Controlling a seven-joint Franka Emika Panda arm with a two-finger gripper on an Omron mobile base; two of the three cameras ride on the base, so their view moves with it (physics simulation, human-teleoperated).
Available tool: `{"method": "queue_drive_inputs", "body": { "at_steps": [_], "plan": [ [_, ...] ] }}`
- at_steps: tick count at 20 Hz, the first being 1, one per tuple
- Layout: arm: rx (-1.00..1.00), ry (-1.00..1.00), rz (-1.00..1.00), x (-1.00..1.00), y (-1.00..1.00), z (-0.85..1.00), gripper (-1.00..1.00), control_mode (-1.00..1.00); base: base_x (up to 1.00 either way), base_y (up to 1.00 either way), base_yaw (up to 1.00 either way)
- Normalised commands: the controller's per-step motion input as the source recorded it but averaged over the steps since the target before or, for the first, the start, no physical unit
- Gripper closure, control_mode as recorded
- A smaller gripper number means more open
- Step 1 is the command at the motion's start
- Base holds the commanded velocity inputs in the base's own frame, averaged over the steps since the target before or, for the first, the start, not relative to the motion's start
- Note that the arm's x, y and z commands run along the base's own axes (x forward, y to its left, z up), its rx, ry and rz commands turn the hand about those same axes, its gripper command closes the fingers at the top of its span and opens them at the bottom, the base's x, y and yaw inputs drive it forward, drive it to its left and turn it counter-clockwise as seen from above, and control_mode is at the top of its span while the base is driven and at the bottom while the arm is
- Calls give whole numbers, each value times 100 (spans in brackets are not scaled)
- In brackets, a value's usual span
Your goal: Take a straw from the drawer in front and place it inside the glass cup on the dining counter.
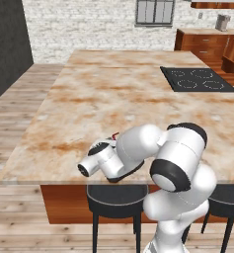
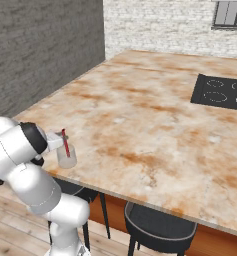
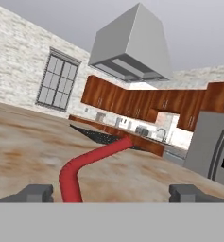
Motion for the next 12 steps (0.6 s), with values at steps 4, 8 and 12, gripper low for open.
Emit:
{"method": "queue_drive_inputs", "body": {
  "at_steps": [4, 8, 12],
  "plan": [
    [1, 11, 0, -9, -2, 0, -100, -100, 0, 0, 0],
    [1, 6, 1, -13, -3, 13, -100, -100, 0, 0, 0],
    [0, 3, 1, -9, -1, 23, -100, -100, 0, 0, 0]
  ]
}}
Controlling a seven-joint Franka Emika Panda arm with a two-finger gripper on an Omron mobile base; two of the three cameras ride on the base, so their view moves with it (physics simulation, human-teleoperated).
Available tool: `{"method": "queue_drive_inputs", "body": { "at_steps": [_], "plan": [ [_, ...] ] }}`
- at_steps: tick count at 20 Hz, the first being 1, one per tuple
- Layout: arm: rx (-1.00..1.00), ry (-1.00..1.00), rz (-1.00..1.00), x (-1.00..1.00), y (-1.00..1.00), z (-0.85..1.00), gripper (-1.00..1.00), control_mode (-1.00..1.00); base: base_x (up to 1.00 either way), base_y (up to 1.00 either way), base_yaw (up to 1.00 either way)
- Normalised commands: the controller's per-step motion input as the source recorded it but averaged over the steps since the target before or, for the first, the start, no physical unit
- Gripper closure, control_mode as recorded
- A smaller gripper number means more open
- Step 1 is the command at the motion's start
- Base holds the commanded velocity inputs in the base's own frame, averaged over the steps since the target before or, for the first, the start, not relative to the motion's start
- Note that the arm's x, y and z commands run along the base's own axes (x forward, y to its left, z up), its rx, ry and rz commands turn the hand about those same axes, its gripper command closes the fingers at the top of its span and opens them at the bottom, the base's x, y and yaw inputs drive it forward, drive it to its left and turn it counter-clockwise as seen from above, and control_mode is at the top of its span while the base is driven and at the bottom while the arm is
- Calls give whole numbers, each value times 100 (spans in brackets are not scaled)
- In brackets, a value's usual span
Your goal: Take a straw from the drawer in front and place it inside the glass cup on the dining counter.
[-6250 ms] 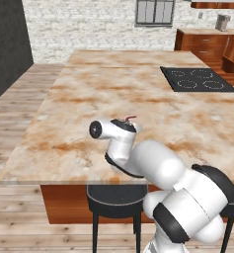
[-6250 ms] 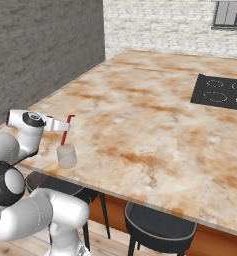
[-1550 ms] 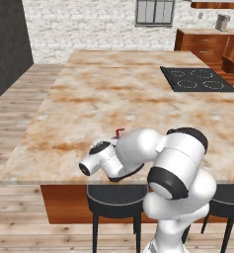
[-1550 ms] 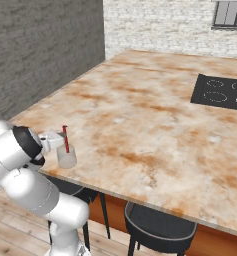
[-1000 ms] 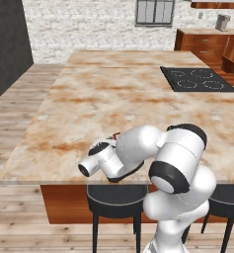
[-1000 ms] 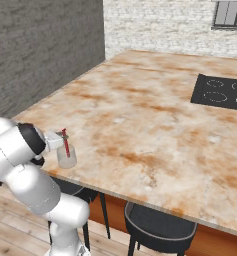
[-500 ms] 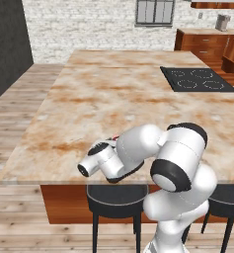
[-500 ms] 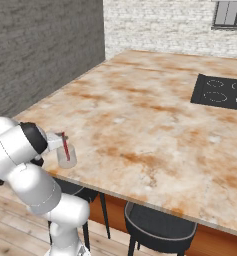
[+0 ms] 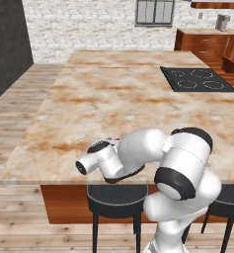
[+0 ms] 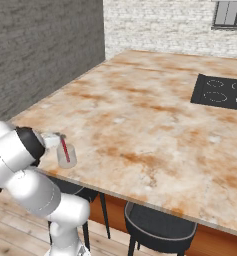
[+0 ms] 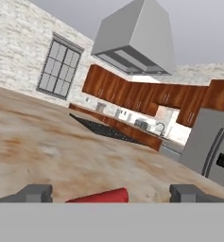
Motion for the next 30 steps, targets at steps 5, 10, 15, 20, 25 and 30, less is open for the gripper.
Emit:
{"method": "queue_drive_inputs", "body": {
  "at_steps": [5, 10, 15, 20, 25, 30],
  "plan": [
    [0, 0, 0, -19, -6, 41, -100, -100, 0, 0, 0],
    [0, 0, 0, -25, -15, 42, -100, -100, 0, 0, 0],
    [0, 0, 1, -22, -28, 47, -100, -100, 0, 0, 0],
    [0, 0, 1, -29, -30, 46, -100, -100, 0, 0, 0],
    [0, 0, 5, -44, -28, 52, -100, -100, 0, 0, 0],
    [8, 7, 7, -41, -28, 72, -100, -100, 0, 0, 0]
  ]
}}
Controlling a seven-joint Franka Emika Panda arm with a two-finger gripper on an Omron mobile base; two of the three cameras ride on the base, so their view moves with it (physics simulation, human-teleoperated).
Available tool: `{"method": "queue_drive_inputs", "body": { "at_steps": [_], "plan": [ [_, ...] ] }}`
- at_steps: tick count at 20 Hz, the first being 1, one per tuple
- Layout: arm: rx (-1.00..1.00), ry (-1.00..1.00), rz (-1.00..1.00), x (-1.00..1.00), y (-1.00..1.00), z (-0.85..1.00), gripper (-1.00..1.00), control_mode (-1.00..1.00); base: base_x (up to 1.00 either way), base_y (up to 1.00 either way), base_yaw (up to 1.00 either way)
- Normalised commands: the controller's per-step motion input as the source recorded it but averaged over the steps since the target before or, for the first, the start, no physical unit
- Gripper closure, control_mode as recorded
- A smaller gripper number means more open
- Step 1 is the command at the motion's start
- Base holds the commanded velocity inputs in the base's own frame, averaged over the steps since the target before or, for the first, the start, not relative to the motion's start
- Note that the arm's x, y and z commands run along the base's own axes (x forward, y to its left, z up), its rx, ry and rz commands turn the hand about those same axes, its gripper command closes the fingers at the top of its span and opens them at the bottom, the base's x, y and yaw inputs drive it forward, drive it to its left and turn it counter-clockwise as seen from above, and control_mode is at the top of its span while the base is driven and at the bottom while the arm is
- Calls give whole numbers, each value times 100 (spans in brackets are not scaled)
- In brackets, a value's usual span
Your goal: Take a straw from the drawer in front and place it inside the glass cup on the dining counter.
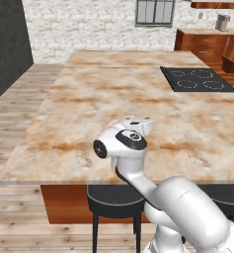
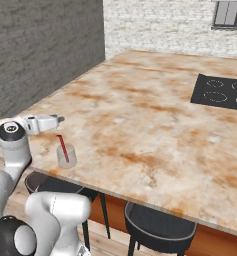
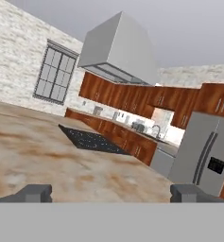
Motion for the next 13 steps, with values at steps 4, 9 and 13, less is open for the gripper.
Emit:
{"method": "queue_drive_inputs", "body": {
  "at_steps": [4, 9, 13],
  "plan": [
    [24, 15, 10, -38, -37, 92, -100, -100, 0, 0, 0],
    [28, 20, 12, -36, -35, 90, -100, -100, 0, 0, 0],
    [26, 26, 13, -37, -27, 86, -100, -100, 0, 0, 0]
  ]
}}
